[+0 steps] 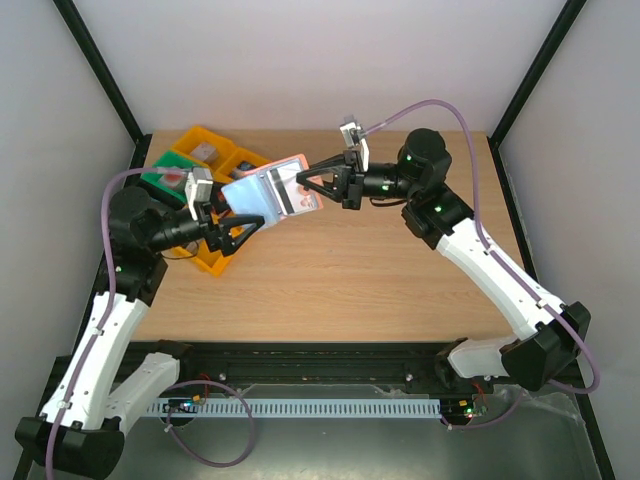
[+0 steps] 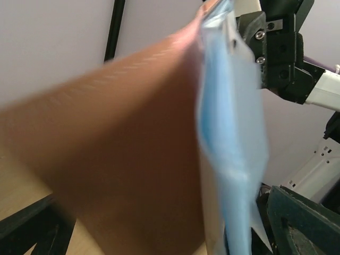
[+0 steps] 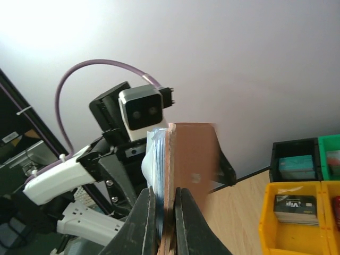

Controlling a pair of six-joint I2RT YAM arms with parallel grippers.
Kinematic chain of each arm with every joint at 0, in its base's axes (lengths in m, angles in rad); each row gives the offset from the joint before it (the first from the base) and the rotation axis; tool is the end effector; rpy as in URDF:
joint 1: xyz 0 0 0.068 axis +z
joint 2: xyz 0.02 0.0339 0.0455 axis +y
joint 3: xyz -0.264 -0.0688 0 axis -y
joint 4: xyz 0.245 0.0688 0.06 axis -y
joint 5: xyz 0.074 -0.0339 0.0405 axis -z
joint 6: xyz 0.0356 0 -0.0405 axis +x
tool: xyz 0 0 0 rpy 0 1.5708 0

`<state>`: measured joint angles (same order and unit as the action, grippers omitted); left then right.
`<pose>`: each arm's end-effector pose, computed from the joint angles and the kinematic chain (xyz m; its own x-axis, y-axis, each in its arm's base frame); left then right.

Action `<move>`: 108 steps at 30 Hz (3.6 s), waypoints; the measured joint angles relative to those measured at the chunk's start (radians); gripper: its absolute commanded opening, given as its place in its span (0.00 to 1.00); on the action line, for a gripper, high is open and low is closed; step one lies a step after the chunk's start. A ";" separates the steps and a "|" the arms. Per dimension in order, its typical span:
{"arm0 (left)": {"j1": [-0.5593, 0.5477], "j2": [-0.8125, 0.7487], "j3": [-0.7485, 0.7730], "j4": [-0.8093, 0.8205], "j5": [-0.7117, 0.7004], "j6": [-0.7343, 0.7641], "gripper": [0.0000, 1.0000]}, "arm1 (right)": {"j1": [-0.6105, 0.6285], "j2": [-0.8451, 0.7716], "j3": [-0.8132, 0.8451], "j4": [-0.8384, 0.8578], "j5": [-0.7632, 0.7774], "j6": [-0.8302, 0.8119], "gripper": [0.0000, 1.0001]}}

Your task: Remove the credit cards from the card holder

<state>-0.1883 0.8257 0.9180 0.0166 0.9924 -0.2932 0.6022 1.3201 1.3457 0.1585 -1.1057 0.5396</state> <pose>0.1637 -0.0615 0.4000 -0.1637 -0.1296 -0.9780 0.9116 0.3591 -0.2002 0.2179 0.1884 0.4520 -0.3732 0.0231 -0.9275 -0.9167 -0.1632 0.3647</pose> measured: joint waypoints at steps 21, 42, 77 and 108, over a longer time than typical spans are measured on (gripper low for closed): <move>-0.104 0.042 -0.091 0.269 0.040 -0.188 0.02 | 0.072 0.008 -0.087 0.072 0.007 0.051 0.15; -0.103 0.018 -0.117 0.254 0.073 -0.133 0.02 | 0.010 -0.034 0.002 -0.320 0.099 -0.252 0.49; -0.093 0.036 -0.101 0.208 0.073 -0.092 0.09 | 0.061 0.013 0.019 -0.358 0.038 -0.247 0.02; -0.132 0.075 -0.103 0.203 -0.253 -0.256 0.55 | 0.162 0.069 0.056 -0.485 0.735 -0.163 0.02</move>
<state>-0.3206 0.9005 0.8154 0.2192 0.7395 -0.5491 0.7643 1.3888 1.4014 -0.3267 -0.3706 0.3767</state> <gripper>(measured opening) 0.541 0.060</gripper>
